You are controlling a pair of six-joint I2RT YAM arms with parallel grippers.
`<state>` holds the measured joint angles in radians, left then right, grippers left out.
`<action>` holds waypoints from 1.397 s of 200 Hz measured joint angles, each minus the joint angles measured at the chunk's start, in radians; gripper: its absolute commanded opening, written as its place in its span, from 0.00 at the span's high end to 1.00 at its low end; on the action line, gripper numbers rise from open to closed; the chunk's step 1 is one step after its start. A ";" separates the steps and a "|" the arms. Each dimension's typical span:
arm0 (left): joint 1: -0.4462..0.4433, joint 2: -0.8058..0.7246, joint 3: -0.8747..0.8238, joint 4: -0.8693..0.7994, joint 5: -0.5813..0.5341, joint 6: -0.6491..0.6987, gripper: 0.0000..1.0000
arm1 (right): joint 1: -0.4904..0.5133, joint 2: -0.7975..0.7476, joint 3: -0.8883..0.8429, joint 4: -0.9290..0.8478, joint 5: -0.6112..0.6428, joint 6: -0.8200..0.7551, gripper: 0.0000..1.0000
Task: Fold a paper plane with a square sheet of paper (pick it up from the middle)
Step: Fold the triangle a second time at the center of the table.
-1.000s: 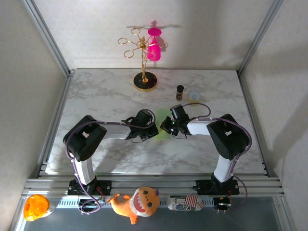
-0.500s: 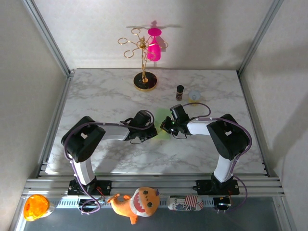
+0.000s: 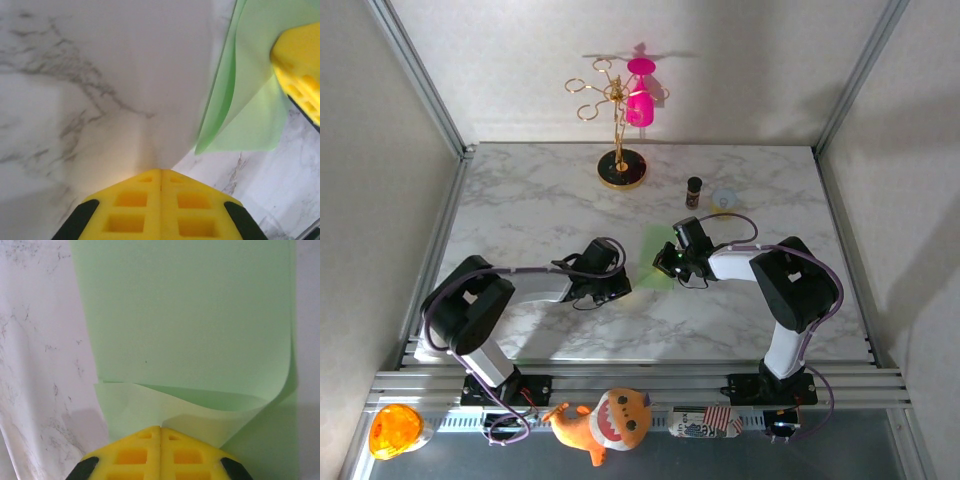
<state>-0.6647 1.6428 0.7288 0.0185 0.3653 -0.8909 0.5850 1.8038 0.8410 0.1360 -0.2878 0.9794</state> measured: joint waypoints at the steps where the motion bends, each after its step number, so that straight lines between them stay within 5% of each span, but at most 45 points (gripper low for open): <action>1: 0.000 -0.001 0.000 -0.002 0.000 0.000 0.98 | 0.000 0.000 0.000 0.000 0.000 0.000 0.97; 80: -0.001 0.107 0.159 0.079 0.001 -0.045 0.99 | 0.000 0.001 0.003 -0.003 0.000 0.000 0.98; 279: -0.001 0.179 0.140 0.124 0.001 -0.072 1.00 | 0.009 -0.043 0.009 -0.020 -0.087 -0.103 0.96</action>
<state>-0.6659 1.8221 0.8692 0.1421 0.3660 -0.9630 0.5941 1.7611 0.8501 0.1158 -0.3752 0.8764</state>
